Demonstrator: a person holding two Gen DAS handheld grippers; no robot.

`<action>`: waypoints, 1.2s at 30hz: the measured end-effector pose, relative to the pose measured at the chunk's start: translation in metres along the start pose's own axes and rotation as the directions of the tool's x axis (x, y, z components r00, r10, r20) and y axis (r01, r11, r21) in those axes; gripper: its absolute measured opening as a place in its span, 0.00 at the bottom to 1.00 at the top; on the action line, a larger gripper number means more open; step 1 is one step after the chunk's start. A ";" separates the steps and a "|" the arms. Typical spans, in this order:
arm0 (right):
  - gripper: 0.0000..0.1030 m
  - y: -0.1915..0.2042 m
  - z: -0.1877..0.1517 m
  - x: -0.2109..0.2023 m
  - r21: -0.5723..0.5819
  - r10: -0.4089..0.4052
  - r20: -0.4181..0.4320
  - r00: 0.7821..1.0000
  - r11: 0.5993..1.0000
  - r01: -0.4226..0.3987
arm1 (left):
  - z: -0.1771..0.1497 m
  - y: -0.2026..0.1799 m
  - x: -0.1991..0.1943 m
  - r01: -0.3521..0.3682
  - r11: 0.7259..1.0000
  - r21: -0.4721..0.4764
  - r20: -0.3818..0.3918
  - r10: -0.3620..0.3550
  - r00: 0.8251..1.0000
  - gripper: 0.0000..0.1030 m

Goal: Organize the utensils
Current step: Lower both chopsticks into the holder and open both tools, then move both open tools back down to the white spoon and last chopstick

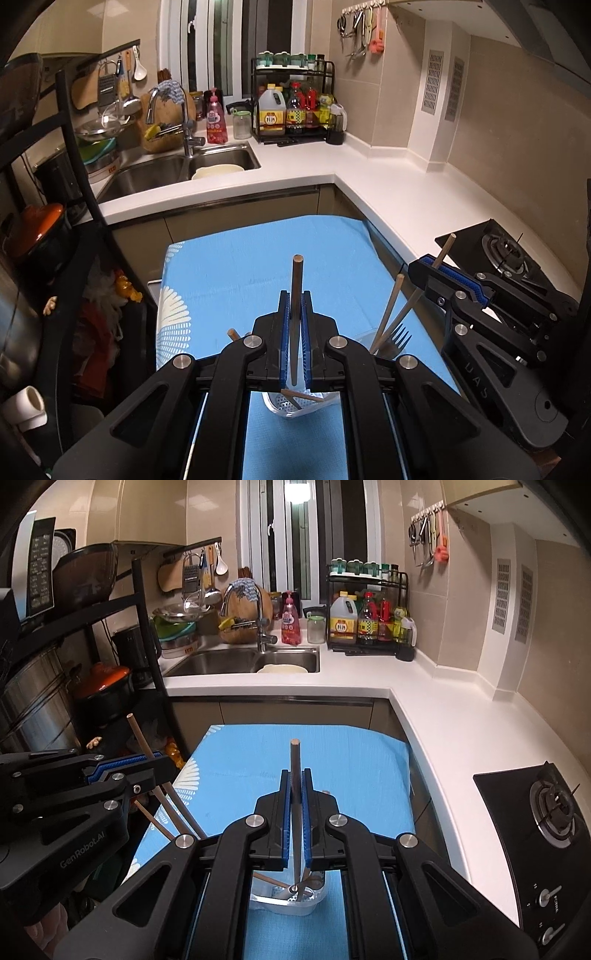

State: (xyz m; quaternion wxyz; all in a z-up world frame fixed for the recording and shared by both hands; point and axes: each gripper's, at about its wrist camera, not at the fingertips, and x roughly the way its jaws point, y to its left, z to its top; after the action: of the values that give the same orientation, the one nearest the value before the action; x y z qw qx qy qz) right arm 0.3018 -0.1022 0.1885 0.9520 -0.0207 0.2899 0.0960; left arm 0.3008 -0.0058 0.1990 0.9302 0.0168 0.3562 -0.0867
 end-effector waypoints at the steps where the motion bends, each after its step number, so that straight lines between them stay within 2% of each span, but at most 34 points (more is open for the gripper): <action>1: 0.05 0.000 -0.001 0.002 0.000 -0.001 -0.004 1.000 1.000 0.001 | -0.001 0.000 0.002 -0.003 1.000 0.002 -0.004 0.003 1.000 0.06; 5: 0.08 0.000 -0.006 0.007 0.001 -0.013 -0.034 0.999 1.000 0.013 | -0.002 -0.003 0.008 -0.012 1.000 0.008 -0.020 0.013 1.000 0.06; 7: 0.25 -0.002 -0.007 0.006 0.006 -0.018 -0.041 0.999 1.000 0.018 | -0.001 -0.004 0.009 -0.015 1.000 -0.002 -0.027 0.015 1.000 0.10; 9: 0.29 -0.006 -0.008 -0.001 0.019 -0.019 -0.029 0.999 1.000 0.019 | 0.000 -0.004 0.002 -0.009 1.000 -0.013 -0.008 0.009 1.000 0.31; 19: 0.29 -0.013 -0.015 -0.048 0.044 0.020 0.018 1.000 0.999 -0.021 | -0.010 -0.012 -0.039 -0.050 0.999 0.005 0.058 0.049 0.997 0.31; 25: 0.29 -0.018 -0.043 -0.086 0.053 0.045 0.049 0.998 0.997 -0.047 | -0.039 -0.018 -0.074 -0.055 0.998 0.006 0.106 0.054 0.993 0.31; 28: 0.27 -0.021 -0.068 -0.098 0.054 0.060 0.046 0.997 0.997 -0.063 | -0.066 -0.019 -0.087 -0.062 0.998 0.009 0.120 0.060 0.991 0.31; 31: 0.11 -0.024 -0.099 -0.101 0.058 0.084 0.022 0.996 0.995 -0.085 | -0.097 -0.019 -0.086 -0.052 0.999 0.007 0.104 0.051 0.993 0.31; 32: 0.10 -0.025 -0.112 -0.100 0.062 0.087 0.009 0.996 0.994 -0.088 | -0.107 -0.018 -0.086 -0.048 0.999 0.005 0.097 0.047 0.994 0.30; 34: 0.05 -0.025 -0.135 -0.092 0.059 0.094 -0.028 0.995 0.994 -0.092 | -0.131 -0.016 -0.079 -0.043 0.999 -0.002 0.074 0.043 0.996 0.23; 36: 0.05 -0.025 -0.157 -0.084 0.051 0.094 -0.062 0.994 0.995 -0.090 | -0.153 -0.014 -0.070 -0.038 0.999 0.000 0.050 0.038 0.998 0.18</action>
State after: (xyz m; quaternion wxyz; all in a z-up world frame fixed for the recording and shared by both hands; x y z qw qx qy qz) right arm 0.1528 -0.1556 0.1044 0.9370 0.0125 0.3232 0.1321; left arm 0.1465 0.0053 0.1323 0.9404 0.0220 0.3322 -0.0694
